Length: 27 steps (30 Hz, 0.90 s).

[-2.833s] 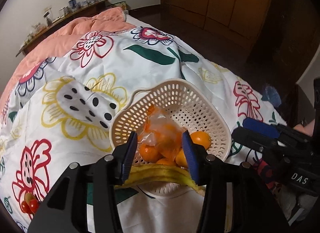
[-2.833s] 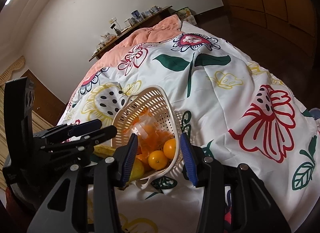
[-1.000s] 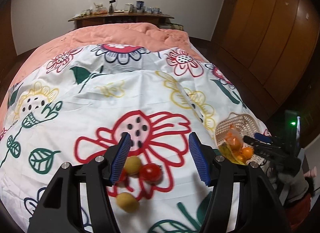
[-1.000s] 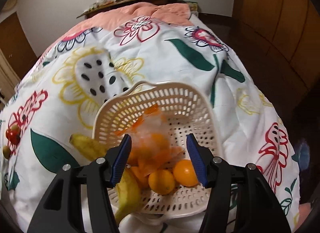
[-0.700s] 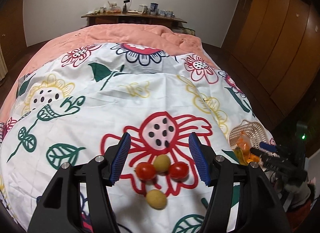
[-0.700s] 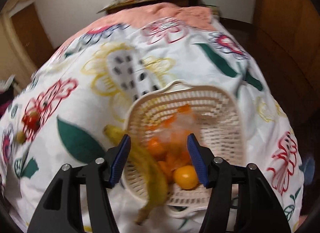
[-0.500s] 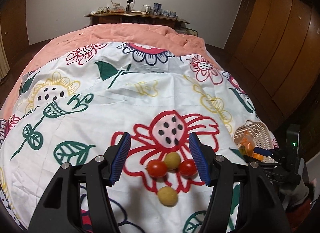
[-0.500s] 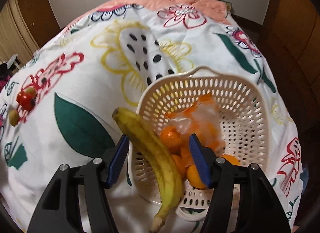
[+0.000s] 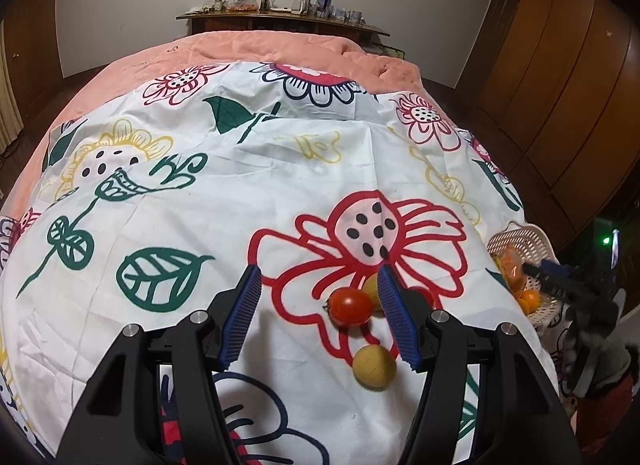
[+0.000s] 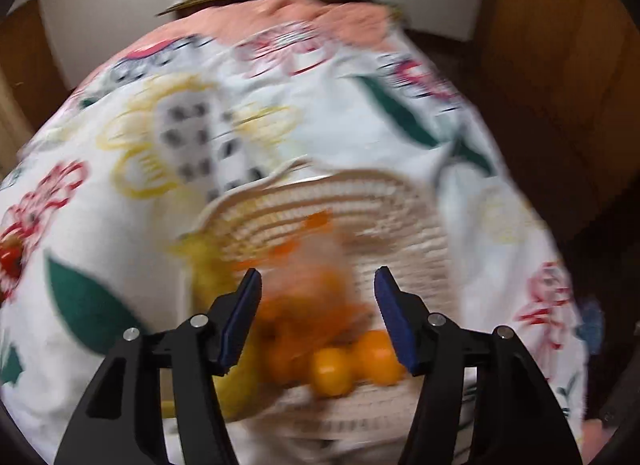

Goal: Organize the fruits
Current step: 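Move the open left tool to the tomatoes and round brown fruits, then grasp a round brown fruit with the left tool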

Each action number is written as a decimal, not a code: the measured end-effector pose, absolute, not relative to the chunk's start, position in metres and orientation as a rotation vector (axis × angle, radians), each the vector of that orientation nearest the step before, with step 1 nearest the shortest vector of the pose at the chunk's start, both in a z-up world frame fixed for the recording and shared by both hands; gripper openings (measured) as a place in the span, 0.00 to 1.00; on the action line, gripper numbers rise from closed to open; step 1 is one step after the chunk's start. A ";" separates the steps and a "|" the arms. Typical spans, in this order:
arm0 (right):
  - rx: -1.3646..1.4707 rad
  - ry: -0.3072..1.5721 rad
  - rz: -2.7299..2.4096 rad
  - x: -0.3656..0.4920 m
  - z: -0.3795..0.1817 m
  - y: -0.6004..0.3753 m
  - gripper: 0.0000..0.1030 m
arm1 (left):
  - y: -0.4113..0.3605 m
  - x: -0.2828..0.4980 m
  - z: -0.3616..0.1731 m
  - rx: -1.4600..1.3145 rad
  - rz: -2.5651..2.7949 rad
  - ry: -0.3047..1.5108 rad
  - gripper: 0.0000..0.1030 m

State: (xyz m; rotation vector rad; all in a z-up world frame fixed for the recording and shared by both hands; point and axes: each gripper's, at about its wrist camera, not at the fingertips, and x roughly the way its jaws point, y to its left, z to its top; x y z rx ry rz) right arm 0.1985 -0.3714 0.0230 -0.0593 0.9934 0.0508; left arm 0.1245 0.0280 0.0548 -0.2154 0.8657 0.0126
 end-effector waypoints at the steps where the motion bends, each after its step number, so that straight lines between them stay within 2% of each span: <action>1: -0.033 0.997 0.043 0.199 0.024 -0.378 0.57 | 0.028 0.124 0.053 -0.216 0.011 0.868 0.60; 7: 0.047 0.973 0.079 0.191 0.036 -0.393 0.57 | 0.028 0.121 0.048 -0.215 0.006 0.878 0.60; 20: -0.015 0.873 0.322 0.153 0.079 -0.315 0.57 | 0.009 0.110 0.041 -0.142 -0.050 0.881 0.60; 23: -0.028 0.869 0.347 0.148 0.082 -0.304 0.57 | 0.004 0.107 0.042 -0.124 -0.069 0.877 0.59; 27: -0.050 0.870 0.378 0.142 0.082 -0.289 0.57 | -0.003 0.105 0.039 -0.100 -0.097 0.888 0.51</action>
